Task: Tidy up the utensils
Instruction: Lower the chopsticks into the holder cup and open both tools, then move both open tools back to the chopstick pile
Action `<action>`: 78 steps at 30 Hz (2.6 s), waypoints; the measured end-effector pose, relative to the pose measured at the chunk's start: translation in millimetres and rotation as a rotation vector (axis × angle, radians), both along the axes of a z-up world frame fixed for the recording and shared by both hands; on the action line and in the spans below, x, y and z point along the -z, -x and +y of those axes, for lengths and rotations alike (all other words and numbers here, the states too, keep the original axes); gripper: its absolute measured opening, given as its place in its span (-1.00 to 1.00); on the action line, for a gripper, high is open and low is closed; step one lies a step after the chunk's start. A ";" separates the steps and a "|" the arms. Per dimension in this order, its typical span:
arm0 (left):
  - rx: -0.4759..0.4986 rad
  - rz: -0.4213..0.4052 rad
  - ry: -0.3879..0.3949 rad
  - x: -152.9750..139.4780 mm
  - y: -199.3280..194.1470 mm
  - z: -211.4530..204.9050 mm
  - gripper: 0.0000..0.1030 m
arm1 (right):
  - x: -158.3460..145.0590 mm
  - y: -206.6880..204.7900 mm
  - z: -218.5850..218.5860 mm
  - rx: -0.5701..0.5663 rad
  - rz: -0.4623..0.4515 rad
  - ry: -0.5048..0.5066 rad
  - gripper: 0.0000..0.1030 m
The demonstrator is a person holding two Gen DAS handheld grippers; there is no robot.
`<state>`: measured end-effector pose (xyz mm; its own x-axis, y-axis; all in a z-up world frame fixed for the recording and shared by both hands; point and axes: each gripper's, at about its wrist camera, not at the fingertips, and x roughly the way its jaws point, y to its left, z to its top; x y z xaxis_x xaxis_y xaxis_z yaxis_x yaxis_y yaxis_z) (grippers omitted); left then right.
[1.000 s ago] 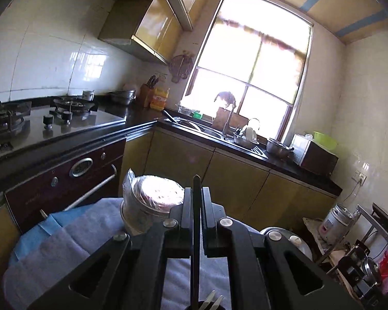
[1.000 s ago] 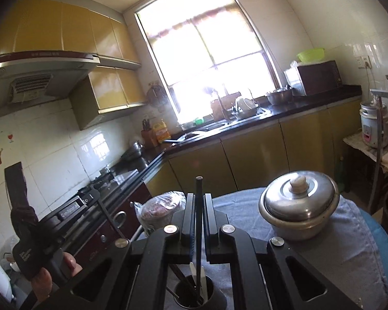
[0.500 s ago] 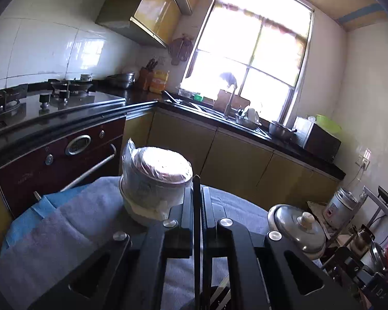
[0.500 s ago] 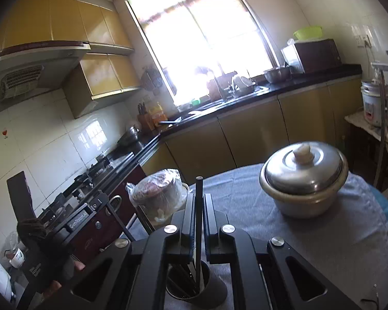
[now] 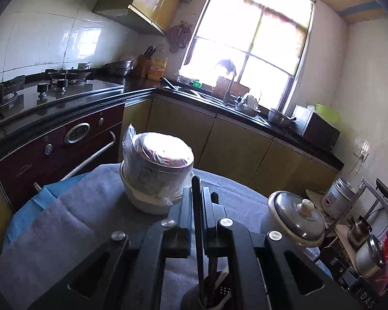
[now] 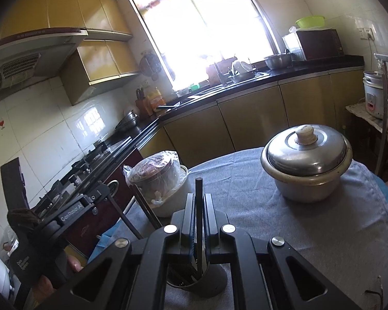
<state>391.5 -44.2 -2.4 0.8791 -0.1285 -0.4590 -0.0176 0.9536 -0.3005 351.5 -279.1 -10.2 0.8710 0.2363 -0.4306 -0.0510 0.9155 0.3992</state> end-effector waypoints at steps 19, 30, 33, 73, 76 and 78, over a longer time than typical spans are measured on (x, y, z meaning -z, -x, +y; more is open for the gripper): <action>-0.005 0.151 0.046 -10.9 90.9 75.9 0.26 | -17.5 78.1 0.8 0.002 0.025 -0.002 0.10; 0.035 0.436 0.054 86.9 152.4 80.1 0.37 | 67.8 119.9 26.2 -0.258 0.291 -0.027 -0.02; 0.053 0.521 0.067 111.2 148.6 73.2 0.37 | 105.1 105.6 38.3 -0.296 0.426 -0.030 -0.23; 0.150 0.718 0.122 166.7 104.9 47.4 0.31 | 167.0 47.4 81.6 -0.276 0.657 0.373 -0.87; 0.203 0.795 0.155 178.7 88.3 37.9 -0.18 | 167.5 57.6 65.8 -0.259 0.651 0.325 -0.87; 0.223 0.837 0.142 185.9 77.2 29.7 -0.27 | 168.2 60.8 59.1 -0.256 0.646 0.299 -0.87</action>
<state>314.4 -14.5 -188.2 0.2086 -0.3622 -0.9084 -0.1029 0.9156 -0.3887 290.7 -220.0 -178.5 0.3571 0.1903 -0.9145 -0.1167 0.9804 0.1584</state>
